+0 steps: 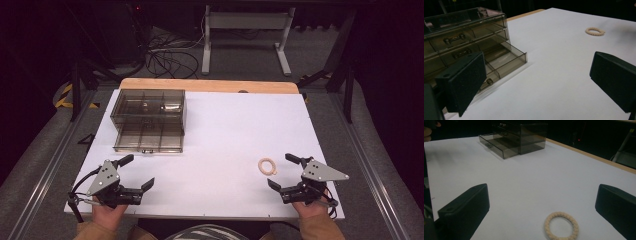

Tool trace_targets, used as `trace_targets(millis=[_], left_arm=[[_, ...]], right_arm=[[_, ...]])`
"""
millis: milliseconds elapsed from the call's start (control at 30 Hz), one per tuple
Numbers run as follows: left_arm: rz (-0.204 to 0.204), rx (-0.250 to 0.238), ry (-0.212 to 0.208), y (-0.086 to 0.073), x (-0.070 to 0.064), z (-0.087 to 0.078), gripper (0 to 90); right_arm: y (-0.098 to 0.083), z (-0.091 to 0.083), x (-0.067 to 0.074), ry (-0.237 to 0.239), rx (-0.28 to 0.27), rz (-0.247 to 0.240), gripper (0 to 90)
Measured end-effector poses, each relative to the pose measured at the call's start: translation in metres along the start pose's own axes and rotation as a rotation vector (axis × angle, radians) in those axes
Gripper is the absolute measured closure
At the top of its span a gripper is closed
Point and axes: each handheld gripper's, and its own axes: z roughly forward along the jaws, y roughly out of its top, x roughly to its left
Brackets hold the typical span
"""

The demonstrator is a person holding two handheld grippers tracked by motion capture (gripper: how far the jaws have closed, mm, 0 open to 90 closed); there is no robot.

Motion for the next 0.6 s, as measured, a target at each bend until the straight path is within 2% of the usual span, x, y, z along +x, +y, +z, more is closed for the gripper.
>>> trace_targets(millis=[133, 233, 367, 600], left_arm=[[0.025, 0.007, 0.007, 0.0014, -0.0021, -0.0002, 1.6], [0.010, 0.003, -0.005, 0.0016, -0.0010, -0.0002, 1.6], [-0.010, -0.002, -0.018, 0.0012, 0.0006, -0.0003, 2.1], [0.003, 0.003, -0.017, 0.0018, 0.0007, 0.0002, 2.4]], right_arm=[[-0.0003, 0.0002, -0.0001, 0.001, 0.001, -0.003, 0.1], [-0.0008, 0.0004, -0.0004, 0.002, 0.006, -0.011, 0.2], [-0.0013, 0.0003, -0.0009, 0.003, 0.005, 0.003, 0.2], [-0.0014, 0.0009, -0.0008, 0.004, 0.009, -0.001, 0.3]])
